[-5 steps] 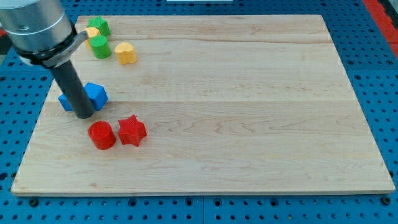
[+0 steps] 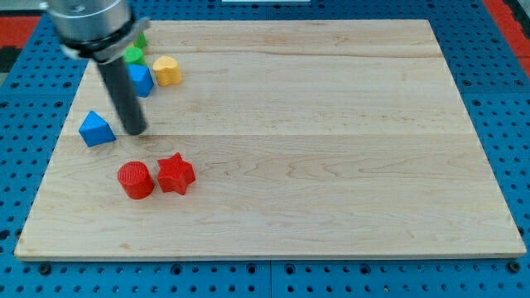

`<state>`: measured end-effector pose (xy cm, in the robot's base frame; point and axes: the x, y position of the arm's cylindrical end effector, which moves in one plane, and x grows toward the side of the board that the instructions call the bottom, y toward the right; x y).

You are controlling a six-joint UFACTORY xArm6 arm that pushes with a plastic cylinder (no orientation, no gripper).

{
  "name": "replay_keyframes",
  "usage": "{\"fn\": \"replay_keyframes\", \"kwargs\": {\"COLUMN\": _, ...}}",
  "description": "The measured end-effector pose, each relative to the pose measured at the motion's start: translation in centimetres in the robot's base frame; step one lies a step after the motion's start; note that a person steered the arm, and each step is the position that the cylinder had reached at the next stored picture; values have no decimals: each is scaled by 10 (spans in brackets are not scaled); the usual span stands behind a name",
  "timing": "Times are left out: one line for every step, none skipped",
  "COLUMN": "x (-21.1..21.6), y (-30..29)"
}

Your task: Move blue triangle close to blue cube

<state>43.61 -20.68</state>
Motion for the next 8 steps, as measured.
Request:
{"fn": "replay_keyframes", "kwargs": {"x": 12, "y": -18}}
{"fn": "replay_keyframes", "kwargs": {"x": 30, "y": -14}}
{"fn": "replay_keyframes", "kwargs": {"x": 65, "y": -30}}
{"fn": "replay_keyframes", "kwargs": {"x": 52, "y": -73}}
{"fn": "replay_keyframes", "kwargs": {"x": 17, "y": -71}}
{"fn": "replay_keyframes", "kwargs": {"x": -2, "y": -55}}
{"fn": "replay_keyframes", "kwargs": {"x": 3, "y": -18}}
{"fn": "replay_keyframes", "kwargs": {"x": 0, "y": 3}}
